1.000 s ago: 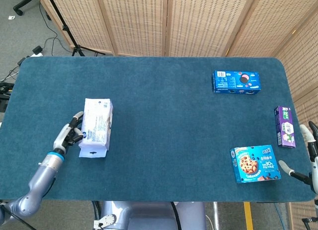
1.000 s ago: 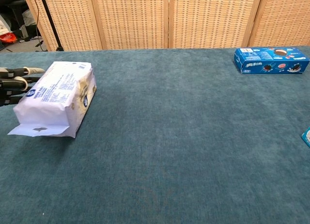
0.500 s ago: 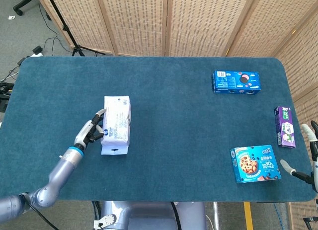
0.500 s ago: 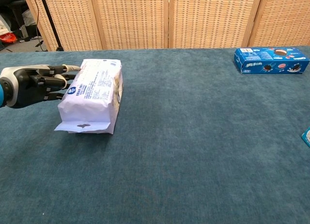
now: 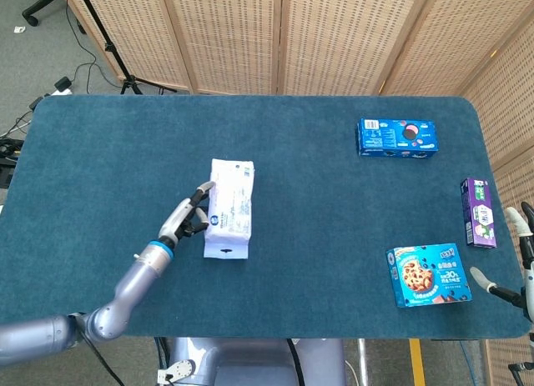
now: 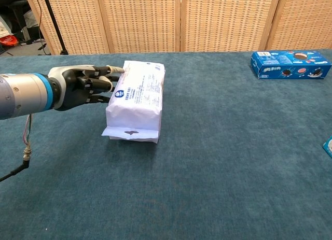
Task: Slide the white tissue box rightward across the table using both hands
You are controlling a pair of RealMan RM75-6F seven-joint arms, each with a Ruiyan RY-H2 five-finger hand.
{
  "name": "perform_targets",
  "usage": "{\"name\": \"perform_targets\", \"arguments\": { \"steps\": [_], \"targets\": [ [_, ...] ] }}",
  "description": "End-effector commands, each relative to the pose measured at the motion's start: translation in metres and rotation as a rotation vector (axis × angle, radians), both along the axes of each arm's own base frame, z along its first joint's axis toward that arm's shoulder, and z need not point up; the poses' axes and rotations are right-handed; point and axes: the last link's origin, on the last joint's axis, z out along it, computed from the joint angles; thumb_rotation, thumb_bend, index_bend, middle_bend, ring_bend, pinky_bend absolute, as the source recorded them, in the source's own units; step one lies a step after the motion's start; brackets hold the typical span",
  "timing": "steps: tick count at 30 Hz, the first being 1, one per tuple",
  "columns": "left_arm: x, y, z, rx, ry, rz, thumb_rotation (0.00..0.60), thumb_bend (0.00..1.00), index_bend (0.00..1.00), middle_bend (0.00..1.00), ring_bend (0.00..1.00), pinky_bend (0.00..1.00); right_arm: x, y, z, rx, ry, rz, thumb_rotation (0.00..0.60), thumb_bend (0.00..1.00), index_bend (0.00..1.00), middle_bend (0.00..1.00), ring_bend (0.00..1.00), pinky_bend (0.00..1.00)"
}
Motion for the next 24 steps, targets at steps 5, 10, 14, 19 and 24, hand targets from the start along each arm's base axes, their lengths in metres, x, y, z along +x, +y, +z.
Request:
{"name": "perform_targets", "arguments": {
  "steps": [5,10,14,19,24],
  "targets": [
    [0.022,0.007,-0.017,-0.02,-0.009,-0.006,0.6,1.0,0.0,0.0,0.01,0.17,-0.001,-0.002,-0.002,0.007,0.004,-0.006,0.6,0.0,0.0,0.0,0.0,0.0],
    [0.046,0.008,-0.037,-0.019,-0.01,-0.068,0.6,1.0,0.0,0.0,0.01,0.17,-0.002,-0.004,-0.003,0.01,0.007,-0.015,0.6,0.0,0.0,0.0,0.0,0.0],
    [0.062,0.01,-0.046,-0.022,-0.021,-0.089,0.6,1.0,0.0,0.0,0.01,0.17,-0.003,-0.006,-0.002,0.007,0.004,-0.023,0.6,0.0,0.0,0.0,0.0,0.0],
    [0.082,0.01,-0.055,-0.034,-0.046,-0.107,0.6,1.0,0.0,0.0,0.01,0.17,-0.005,-0.007,-0.001,0.004,-0.003,-0.03,0.6,0.0,0.0,0.0,0.0,0.0],
    [0.099,0.011,-0.061,-0.043,-0.072,-0.119,0.6,1.0,0.0,0.0,0.01,0.17,-0.006,-0.007,0.001,0.003,-0.009,-0.032,0.6,0.0,0.0,0.0,0.0,0.0]
  ]
}}
